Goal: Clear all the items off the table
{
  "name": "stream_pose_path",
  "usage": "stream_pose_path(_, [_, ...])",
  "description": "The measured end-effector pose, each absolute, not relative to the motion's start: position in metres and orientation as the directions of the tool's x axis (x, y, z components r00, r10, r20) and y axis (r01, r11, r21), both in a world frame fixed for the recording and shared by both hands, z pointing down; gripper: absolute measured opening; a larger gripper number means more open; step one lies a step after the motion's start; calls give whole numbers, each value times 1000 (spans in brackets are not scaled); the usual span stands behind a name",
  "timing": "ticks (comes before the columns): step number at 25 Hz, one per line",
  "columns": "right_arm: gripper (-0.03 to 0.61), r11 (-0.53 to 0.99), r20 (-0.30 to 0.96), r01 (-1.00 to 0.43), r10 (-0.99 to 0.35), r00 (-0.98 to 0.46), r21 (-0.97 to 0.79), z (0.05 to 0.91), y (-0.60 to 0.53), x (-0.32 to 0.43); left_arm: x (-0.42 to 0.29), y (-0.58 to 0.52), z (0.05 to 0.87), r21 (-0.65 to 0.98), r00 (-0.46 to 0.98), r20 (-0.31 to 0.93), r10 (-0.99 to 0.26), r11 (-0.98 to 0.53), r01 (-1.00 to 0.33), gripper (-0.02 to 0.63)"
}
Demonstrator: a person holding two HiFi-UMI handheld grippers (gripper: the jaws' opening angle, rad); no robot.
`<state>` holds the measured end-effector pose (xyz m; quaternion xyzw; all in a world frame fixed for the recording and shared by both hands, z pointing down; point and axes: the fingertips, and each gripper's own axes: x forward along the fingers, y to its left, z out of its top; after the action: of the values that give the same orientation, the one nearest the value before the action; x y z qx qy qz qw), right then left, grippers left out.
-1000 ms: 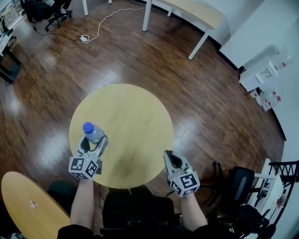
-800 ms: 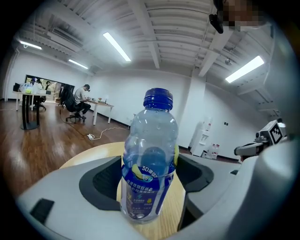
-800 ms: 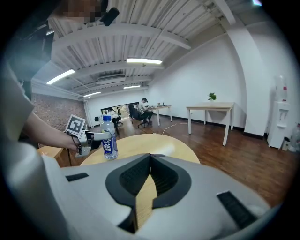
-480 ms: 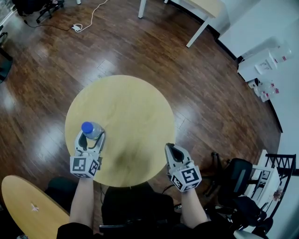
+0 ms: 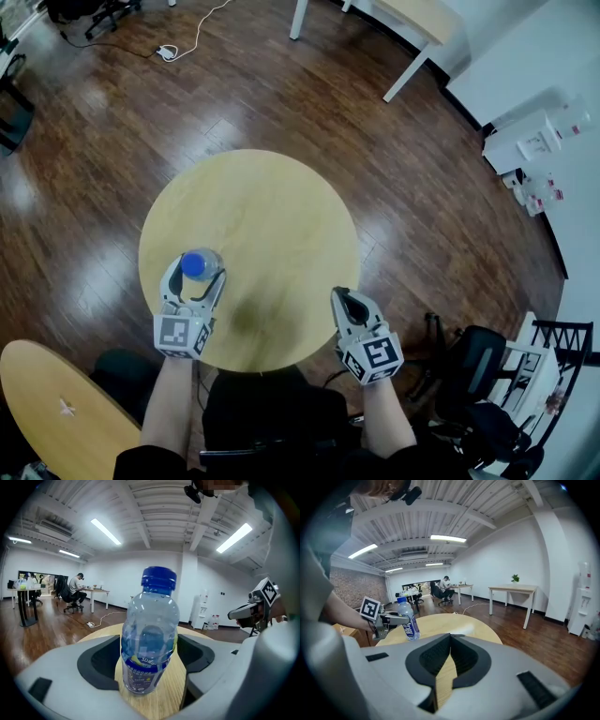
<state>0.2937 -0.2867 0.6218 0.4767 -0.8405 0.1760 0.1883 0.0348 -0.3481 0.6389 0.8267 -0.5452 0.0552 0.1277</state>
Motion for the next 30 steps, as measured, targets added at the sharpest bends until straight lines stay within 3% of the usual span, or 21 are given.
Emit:
stream_pose_path(7, [5,493,456,-863,-746,-484,-109,614,-284,297,30,-333,624,110,390,214,-896,-375,-921,382])
stream_pose_path(10, [5,502,437,-859,-753,-492,-103,606,-283,299,23,-323,613,99,365,208,-908,-351,-931,353])
stream_pose_path(22, [6,521,310,-847,-791,-527,-110,561,-291,320,-16,-279,546,137,208,81,-975,-196,-971,16])
stream_pose_path(30, [5,519,177,-849,-831,-528,-100,517,-306,326,-21,-251,494,169,174,-41,-984,-179,-969,0])
